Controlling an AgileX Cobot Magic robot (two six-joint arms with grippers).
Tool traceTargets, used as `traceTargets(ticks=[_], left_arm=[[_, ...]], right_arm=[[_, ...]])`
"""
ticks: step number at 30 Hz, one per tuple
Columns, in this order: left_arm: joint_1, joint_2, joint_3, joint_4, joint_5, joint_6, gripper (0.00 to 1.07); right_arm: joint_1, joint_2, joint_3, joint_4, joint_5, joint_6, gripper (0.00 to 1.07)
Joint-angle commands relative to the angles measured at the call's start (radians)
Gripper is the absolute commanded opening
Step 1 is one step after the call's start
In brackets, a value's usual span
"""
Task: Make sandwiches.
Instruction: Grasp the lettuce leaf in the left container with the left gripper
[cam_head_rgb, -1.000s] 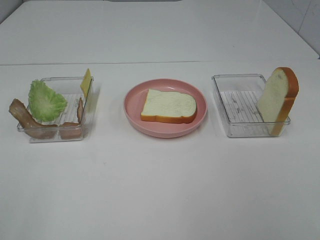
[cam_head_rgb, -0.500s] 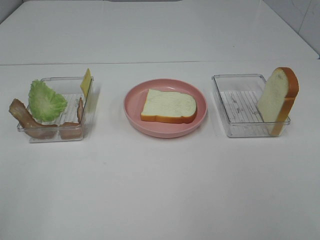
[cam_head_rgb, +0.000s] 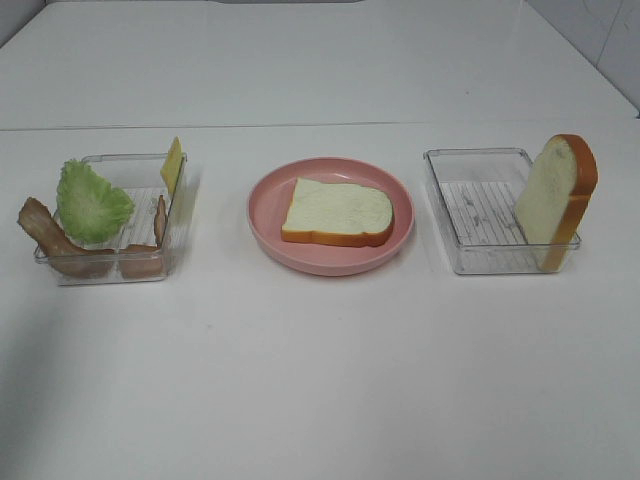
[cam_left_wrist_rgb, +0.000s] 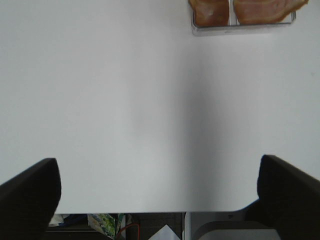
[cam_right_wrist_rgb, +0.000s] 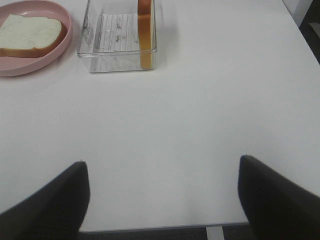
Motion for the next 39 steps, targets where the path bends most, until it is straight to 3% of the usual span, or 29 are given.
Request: traceTargets(ticks=[1,2,4,5,7,8,10,13,15,18,21,23,32,39], left_arm=[[0.002,0.228,-0.151,-0.002,0.089,0.000,1.00],[0.002,0.228,-0.151,-0.002,0.089,0.000,1.00],[0.002,0.438,-0.340,-0.003,0.090,-0.010,1.00],[0.002,0.438,-0.340,-0.003,0.090,-0.010,1.00],[-0.004,0.579,-0.466,-0.001,0.090,-0.024,1.00],[-0.004,0.579,-0.466,-0.001,0.090,-0.024,1.00],[-0.026,0.705,-0.566,0.002,0.090,-0.045,1.00],[-0.035,0.733,-0.595,0.005,0.090,-0.053,1.00],[-0.076,0.853,-0.693,0.031,0.090,-0.079,1.00],[-0.095,0.932,-0.758,0.031,0.089,-0.091,1.00],[-0.097,0.951,-0.774,0.031,0.089,-0.093,1.00],[-0.108,1.017,-0.832,0.018,0.089,-0.100,1.00],[-0.108,1.092,-0.851,0.025,0.081,-0.104,1.00],[-0.108,1.159,-0.921,0.010,0.089,-0.096,1.00]], right_arm=[[-0.002,-0.021,0.003,0.002,-0.007,0.005,0.80],[-0.002,-0.021,0.003,0.002,-0.007,0.005,0.80],[-0.002,-0.021,0.003,0.002,-0.007,0.005,0.80],[-0.002,-0.021,0.003,0.002,-0.007,0.005,0.80],[-0.002,-0.021,0.003,0.002,-0.007,0.005,0.80],[-0.002,-0.021,0.003,0.002,-0.007,0.005,0.80],[-0.002,-0.021,0.003,0.002,-0.007,0.005,0.80],[-0.002,-0.021,0.003,0.002,-0.007,0.005,0.80],[-0.002,-0.021,0.003,0.002,-0.007,0.005,0.80],[-0.002,-0.021,0.003,0.002,-0.007,0.005,0.80],[-0.002,-0.021,0.003,0.002,-0.007,0.005,0.80],[-0.002,-0.021,0.003,0.002,-0.007,0.005,0.80],[-0.002,-0.021,0.003,0.002,-0.007,0.005,0.80],[-0.002,-0.021,0.003,0.002,-0.007,0.005,0.80]])
